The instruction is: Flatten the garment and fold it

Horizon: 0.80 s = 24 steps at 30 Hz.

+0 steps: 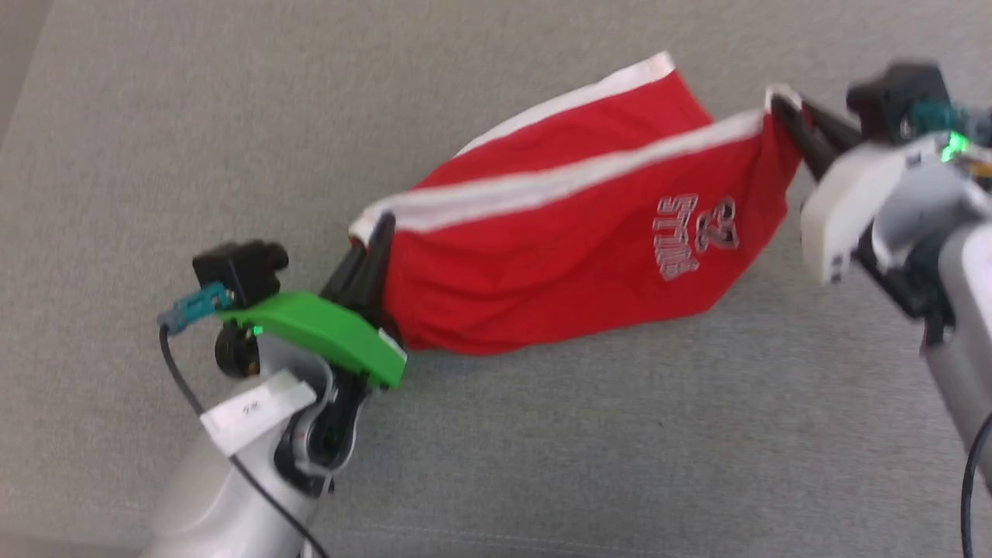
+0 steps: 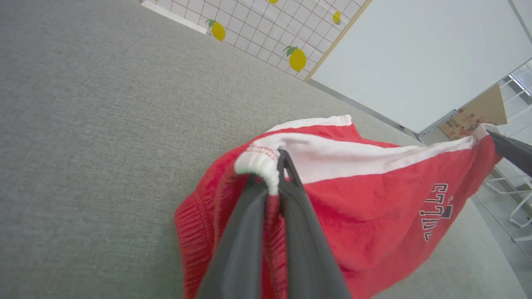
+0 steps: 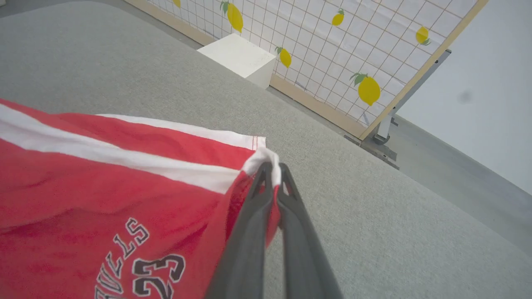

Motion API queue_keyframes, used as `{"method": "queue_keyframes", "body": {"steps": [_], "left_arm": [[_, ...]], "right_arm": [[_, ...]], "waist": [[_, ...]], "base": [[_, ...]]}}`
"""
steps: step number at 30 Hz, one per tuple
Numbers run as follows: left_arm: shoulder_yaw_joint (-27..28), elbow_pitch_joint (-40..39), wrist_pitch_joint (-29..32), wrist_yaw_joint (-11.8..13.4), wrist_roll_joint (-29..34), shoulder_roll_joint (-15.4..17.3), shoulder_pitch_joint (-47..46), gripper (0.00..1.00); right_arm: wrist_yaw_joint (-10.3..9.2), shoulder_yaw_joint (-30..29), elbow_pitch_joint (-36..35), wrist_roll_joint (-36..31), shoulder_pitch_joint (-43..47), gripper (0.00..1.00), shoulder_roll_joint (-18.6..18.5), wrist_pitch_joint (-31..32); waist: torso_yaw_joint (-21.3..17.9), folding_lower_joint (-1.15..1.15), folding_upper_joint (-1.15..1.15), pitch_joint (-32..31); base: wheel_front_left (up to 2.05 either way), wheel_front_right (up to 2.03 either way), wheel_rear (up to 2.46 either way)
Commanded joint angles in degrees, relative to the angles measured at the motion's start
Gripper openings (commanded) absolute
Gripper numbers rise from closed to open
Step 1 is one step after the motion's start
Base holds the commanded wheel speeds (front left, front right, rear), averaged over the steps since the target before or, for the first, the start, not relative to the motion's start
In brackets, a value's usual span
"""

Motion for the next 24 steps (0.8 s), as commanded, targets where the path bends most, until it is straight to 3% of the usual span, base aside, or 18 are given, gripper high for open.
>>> {"method": "queue_keyframes", "body": {"steps": [1,10,24], "left_arm": [[0.2,1.1,-0.8,0.0,0.8,-0.5,-2.2,0.00],[0.3,6.0,-2.4,1.9,2.8,-2.7,-7.8,0.00],[-2.1,3.9,0.3,2.4,3.1,-3.9,-9.8,0.00]], "right_arm": [[-0.10,0.8,1.9,0.5,-2.9,0.00,-0.1,-0.7],[-0.10,7.1,15.7,1.4,-18.0,0.00,0.1,0.7],[-0.10,15.8,28.0,10.4,-30.7,0.00,-1.7,14.1]], "waist": [[2.8,0.00,0.00,4.2],[5.3,0.00,0.00,9.9],[9.7,0.00,0.00,15.1]], "base": [[0.00,0.00,0.00],[0.00,0.00,0.00],[0.00,0.00,0.00]]}}
